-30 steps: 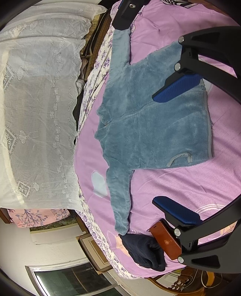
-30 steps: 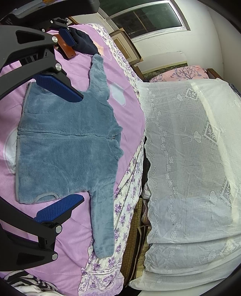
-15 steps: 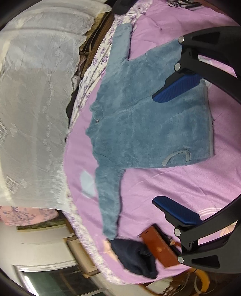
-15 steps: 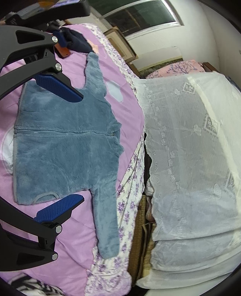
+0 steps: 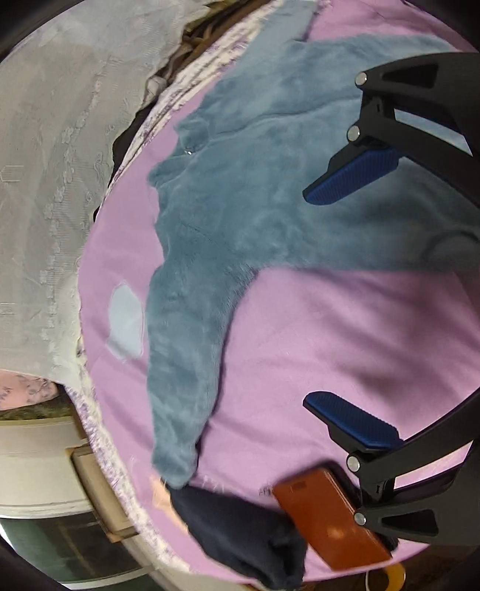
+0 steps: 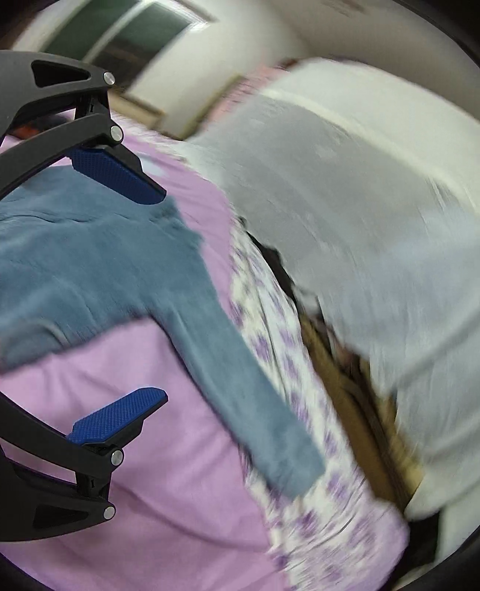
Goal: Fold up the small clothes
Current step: 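Grasp the jacket sleeve cuff with the right gripper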
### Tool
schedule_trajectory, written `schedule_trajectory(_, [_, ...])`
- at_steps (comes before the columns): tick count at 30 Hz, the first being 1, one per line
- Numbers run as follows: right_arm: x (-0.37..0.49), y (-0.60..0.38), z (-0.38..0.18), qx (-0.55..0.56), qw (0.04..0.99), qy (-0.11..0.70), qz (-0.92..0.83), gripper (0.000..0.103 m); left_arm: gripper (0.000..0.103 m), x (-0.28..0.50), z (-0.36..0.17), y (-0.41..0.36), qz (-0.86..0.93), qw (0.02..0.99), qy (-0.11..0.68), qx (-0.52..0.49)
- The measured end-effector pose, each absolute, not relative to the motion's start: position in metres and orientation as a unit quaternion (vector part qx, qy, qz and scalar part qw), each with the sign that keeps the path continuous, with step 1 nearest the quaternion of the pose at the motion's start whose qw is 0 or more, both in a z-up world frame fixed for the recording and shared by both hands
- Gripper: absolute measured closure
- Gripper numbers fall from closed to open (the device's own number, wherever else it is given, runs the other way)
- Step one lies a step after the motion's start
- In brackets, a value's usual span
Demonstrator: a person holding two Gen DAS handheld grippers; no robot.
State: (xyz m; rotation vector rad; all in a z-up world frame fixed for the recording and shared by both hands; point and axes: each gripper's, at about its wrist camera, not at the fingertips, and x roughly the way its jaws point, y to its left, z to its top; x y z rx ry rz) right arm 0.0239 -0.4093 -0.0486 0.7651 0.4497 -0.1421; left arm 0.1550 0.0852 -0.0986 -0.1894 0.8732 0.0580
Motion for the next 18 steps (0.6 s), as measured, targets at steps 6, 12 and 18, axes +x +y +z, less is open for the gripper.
schedule_trajectory(6, [0.039, -0.494, -0.074, 0.461, 0.858, 0.196, -0.116, 0.039, 0.004, 0.182, -0.082, 0.021, -0.008, 0.903, 0.429, -0.023])
schedule_trajectory(12, [0.068, -0.545, -0.1, 0.488, 0.834, 0.195, -0.17, 0.045, 0.004, 0.204, -0.068, -0.085, -0.059, 0.906, 0.417, 0.048])
schedule_trajectory(18, [0.085, -0.59, -0.117, 0.49, 0.821, 0.195, -0.218, 0.046, 0.004, 0.233, -0.083, -0.18, -0.076, 0.898, 0.425, 0.085])
